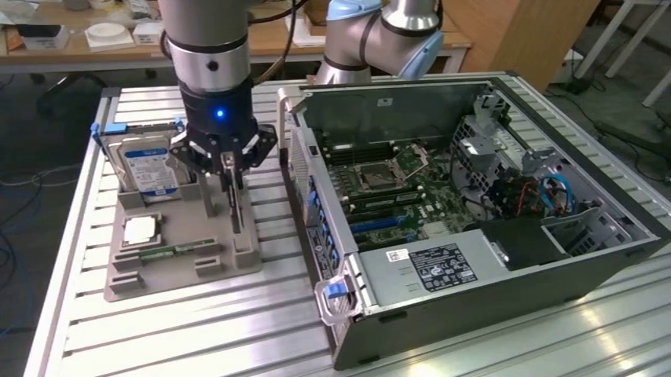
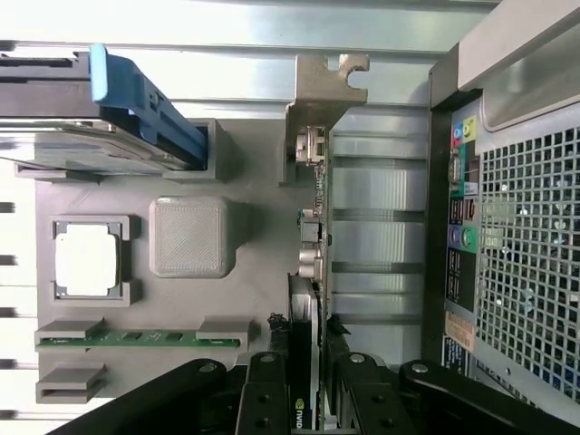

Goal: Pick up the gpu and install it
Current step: 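Pick up the gpu and move the gpu toward the slot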

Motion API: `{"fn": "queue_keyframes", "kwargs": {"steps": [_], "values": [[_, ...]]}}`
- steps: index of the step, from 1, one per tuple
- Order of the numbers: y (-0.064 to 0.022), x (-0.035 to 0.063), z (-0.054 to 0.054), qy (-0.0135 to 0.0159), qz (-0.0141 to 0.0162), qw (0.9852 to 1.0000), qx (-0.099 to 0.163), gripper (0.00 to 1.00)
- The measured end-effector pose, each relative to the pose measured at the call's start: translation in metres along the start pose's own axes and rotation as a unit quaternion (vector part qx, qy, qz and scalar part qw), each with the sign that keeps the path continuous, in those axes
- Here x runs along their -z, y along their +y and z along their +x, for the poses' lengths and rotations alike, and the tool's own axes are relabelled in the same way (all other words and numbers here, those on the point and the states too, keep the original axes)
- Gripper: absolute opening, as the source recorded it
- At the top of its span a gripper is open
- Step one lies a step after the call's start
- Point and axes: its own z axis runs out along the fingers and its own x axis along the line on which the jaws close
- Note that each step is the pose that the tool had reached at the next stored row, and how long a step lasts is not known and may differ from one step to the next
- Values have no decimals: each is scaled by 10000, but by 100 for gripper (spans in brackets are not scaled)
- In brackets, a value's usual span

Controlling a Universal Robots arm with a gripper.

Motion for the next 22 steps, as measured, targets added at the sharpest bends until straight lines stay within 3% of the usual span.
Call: {"fn": "queue_keyframes", "kwargs": {"steps": [10, 22], "values": [[5, 134, -1, 0, 0, 10000, 0, 26], [14, 380, -1, 0, 0, 10000, 0, 26]]}}
